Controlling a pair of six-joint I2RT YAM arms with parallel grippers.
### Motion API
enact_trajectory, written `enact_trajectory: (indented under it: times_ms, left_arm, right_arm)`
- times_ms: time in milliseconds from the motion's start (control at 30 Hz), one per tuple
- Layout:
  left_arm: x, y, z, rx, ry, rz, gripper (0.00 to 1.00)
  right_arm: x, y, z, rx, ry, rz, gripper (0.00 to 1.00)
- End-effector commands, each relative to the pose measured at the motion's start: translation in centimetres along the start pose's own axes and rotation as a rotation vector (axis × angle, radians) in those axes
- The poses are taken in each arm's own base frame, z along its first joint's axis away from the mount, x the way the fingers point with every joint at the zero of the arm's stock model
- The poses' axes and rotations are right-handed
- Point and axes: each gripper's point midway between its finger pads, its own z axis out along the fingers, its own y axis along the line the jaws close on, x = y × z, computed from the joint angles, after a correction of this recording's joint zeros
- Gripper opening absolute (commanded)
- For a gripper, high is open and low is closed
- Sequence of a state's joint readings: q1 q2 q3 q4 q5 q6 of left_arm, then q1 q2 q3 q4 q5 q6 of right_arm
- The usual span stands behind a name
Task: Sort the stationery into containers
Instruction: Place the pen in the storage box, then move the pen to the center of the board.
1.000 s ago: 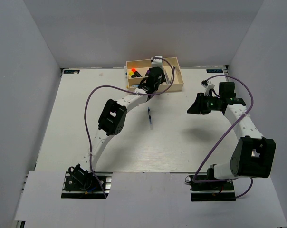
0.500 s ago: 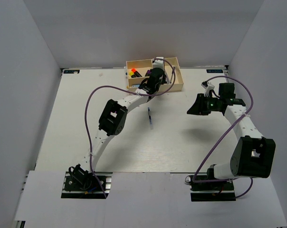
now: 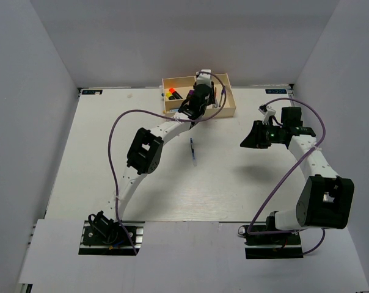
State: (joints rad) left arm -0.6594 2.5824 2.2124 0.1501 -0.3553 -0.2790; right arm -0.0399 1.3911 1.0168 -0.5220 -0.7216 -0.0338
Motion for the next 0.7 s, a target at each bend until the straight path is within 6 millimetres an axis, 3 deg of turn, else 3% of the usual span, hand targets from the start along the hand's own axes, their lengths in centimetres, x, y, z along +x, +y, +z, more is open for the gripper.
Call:
enact_trajectory:
  times_ms: [0, 33, 67, 100, 133, 167, 200, 233, 267, 300, 333, 367, 400, 433, 467, 500, 600, 633, 667]
  left_arm:
    - [-8.3, -0.5, -0.3, 0.008, -0.168, -0.009, 0.44]
    - [-9.5, -0.6, -0.7, 0.007, -0.184, -0.005, 0.45]
    - [-12.4, 0.0, -1.6, -0.005, -0.214, -0.014, 0.45]
    - [-14.1, 0.9, -2.1, -0.027, -0.229, -0.012, 0.45]
    - [-14.4, 1.2, -2.8, -0.037, -0.21, -0.003, 0.45]
    - [-18.4, 1.6, -4.8, -0.044, -0.252, -0.021, 0.47]
    - [-20.0, 2.6, -5.7, -0.059, -0.255, -0.038, 0.49]
    - [-19.2, 2.9, -6.7, -0.062, -0.192, -0.027, 0.5]
    - [-22.9, 3.6, -9.3, -0.062, -0.216, -0.051, 0.54]
    - [-23.7, 4.7, -10.3, -0.072, -0.203, -0.079, 0.56]
    - [-23.0, 5.5, -11.5, -0.086, -0.139, -0.082, 0.57]
    - [-24.0, 6.3, -13.7, -0.09, -0.121, -0.093, 0.59]
    - [-24.2, 7.6, -14.7, -0.108, -0.101, -0.125, 0.61]
    - [-23.2, 8.6, -15.8, -0.125, -0.05, -0.125, 0.63]
    - [-20.7, 10.0, -16.5, -0.156, 0.011, -0.113, 0.63]
    - [-22.7, 11.1, -18.9, -0.167, -0.023, -0.134, 0.68]
    - [-21.0, 14.3, -23.0, -0.23, 0.012, -0.129, 0.75]
    - [-20.7, 15.1, -23.9, -0.241, 0.018, -0.127, 0.77]
    - [-19.6, 16.0, -25.6, -0.25, 0.034, -0.113, 0.77]
  right_arm:
    - [-0.7, 0.9, -0.9, -0.014, -0.03, -0.033, 0.32]
    - [-0.8, 1.0, -1.1, -0.013, -0.032, -0.042, 0.32]
    - [-1.2, 1.1, -1.3, -0.008, -0.041, -0.055, 0.32]
    - [-1.4, 1.4, -1.5, -0.007, -0.05, -0.071, 0.32]
    - [-1.5, 1.6, -1.7, -0.006, -0.054, -0.085, 0.32]
    - [-1.7, 2.0, -2.0, -0.006, -0.066, -0.11, 0.32]
    - [-1.7, 2.2, -2.1, -0.007, -0.068, -0.119, 0.31]
    - [-1.8, 2.6, -2.0, -0.012, -0.072, -0.131, 0.31]
    - [-1.8, 2.8, -2.0, -0.012, -0.073, -0.128, 0.31]
    - [-1.5, 4.0, -1.3, -0.034, -0.052, -0.15, 0.3]
    - [-1.5, 4.2, -0.9, -0.029, -0.05, -0.16, 0.3]
    - [-1.4, 4.5, -0.5, -0.029, -0.042, -0.15, 0.3]
    - [-1.1, 5.3, 0.3, -0.044, -0.025, -0.169, 0.3]
    - [-1.0, 6.0, 1.1, -0.042, -0.014, -0.197, 0.3]
    - [-1.2, 6.3, 1.9, -0.039, -0.003, -0.173, 0.3]
    - [-0.8, 7.2, 2.8, -0.047, 0.02, -0.184, 0.3]
    - [-0.2, 8.2, 5.8, -0.032, 0.076, -0.194, 0.3]
    - [1.1, 9.6, 7.5, -0.057, 0.129, -0.232, 0.3]
    - [0.6, 10.3, 8.3, -0.067, 0.12, -0.312, 0.31]
